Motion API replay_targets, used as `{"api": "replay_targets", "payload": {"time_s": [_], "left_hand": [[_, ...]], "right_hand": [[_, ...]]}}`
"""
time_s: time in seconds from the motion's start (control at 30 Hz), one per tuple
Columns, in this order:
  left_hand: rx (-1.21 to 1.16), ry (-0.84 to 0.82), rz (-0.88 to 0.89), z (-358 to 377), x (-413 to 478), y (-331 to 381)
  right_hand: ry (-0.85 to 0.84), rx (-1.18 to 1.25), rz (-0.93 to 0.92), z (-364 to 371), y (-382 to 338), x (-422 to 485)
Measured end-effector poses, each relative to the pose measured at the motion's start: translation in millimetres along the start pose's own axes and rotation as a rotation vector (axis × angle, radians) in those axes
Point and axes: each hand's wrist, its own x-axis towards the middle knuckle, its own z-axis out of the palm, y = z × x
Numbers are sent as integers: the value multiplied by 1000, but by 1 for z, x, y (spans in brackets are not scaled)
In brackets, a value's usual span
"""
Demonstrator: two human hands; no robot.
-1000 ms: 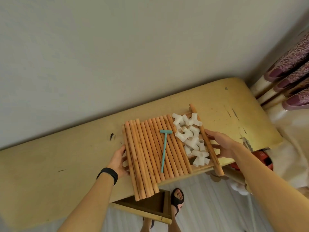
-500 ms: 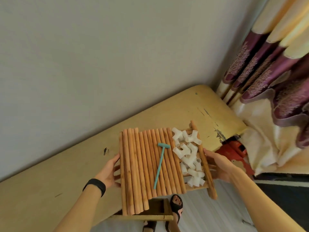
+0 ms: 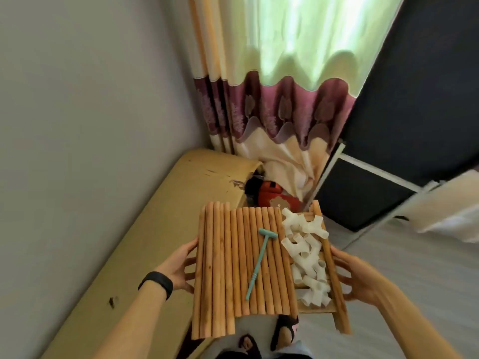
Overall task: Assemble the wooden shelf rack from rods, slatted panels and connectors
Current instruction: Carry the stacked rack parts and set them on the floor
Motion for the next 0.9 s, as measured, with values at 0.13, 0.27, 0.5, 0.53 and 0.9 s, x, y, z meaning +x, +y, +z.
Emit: {"api": "replay_targets", "payload": {"time_s": [0.13,0.27,0.5,0.53,0.9], "left_hand": [[210,-110,-1,92,3,9],[410,-214,28,205,-1,3],[605,-385,4,411,-19,-61],[643,-383,-1,437,-21,-73],[1003,-463,-56,694,-55,-192]], "right_hand": [[106,211,-49,-84,55,-47],[203,410,-89,-167,115,-90],[330,655,-142,-315,218,-153],[343,676,-143,-335,231,-162],[541,971,-149,-493,369,-249]]}}
